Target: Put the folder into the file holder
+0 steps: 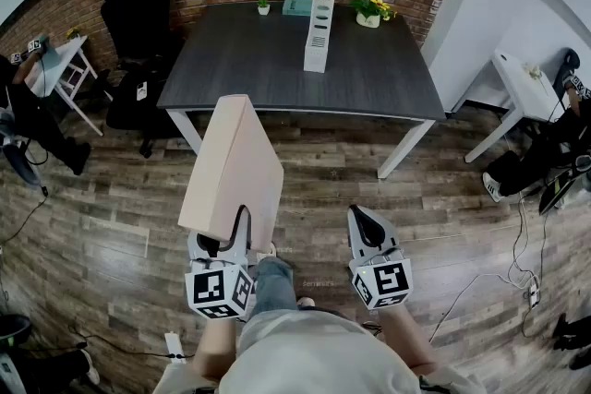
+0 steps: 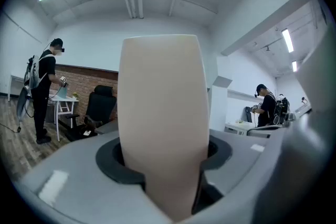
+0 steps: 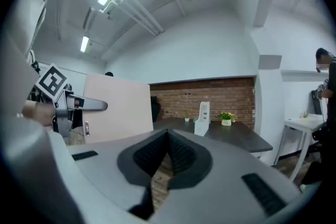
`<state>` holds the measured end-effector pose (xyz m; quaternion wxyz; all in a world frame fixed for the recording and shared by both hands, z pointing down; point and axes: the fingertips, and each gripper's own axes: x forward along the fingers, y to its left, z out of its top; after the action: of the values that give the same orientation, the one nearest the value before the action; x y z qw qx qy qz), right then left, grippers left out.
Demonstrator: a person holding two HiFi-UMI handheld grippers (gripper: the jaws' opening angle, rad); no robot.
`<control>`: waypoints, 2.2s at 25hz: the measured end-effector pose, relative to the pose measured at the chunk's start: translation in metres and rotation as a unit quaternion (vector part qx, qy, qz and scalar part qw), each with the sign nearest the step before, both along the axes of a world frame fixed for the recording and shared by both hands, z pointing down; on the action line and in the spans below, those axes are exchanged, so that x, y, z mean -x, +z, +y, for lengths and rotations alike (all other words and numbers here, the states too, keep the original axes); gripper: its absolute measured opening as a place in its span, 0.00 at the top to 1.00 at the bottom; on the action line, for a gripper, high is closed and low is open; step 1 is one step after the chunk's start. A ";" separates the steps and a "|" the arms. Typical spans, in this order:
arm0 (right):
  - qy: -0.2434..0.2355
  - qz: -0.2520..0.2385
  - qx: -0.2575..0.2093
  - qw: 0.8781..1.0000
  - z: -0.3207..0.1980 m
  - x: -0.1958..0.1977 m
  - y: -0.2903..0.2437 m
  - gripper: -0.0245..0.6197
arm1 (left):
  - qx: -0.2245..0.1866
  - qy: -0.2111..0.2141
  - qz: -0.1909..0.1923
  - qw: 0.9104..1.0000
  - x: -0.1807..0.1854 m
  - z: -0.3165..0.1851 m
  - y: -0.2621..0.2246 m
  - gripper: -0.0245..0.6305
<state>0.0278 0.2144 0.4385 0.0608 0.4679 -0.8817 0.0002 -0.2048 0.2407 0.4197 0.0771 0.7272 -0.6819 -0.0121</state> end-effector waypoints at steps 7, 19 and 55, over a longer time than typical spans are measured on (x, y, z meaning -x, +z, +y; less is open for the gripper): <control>0.008 -0.001 -0.011 1.000 0.048 -0.014 -0.009 0.96 | -0.008 0.014 -0.016 1.000 -0.012 0.053 -0.010 0.55; 0.005 -0.014 -0.029 0.999 0.080 -0.025 -0.018 0.96 | -0.031 0.013 -0.013 0.999 -0.022 0.080 -0.023 0.55; 0.029 -0.038 0.018 0.999 -0.152 -0.035 0.000 0.27 | -0.057 0.051 0.001 0.997 -0.026 -0.195 -0.062 0.55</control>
<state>0.0626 0.0626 0.4388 0.0356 0.4915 -0.8694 0.0360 -0.1784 0.0454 0.3579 0.0366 0.7645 -0.6419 -0.0475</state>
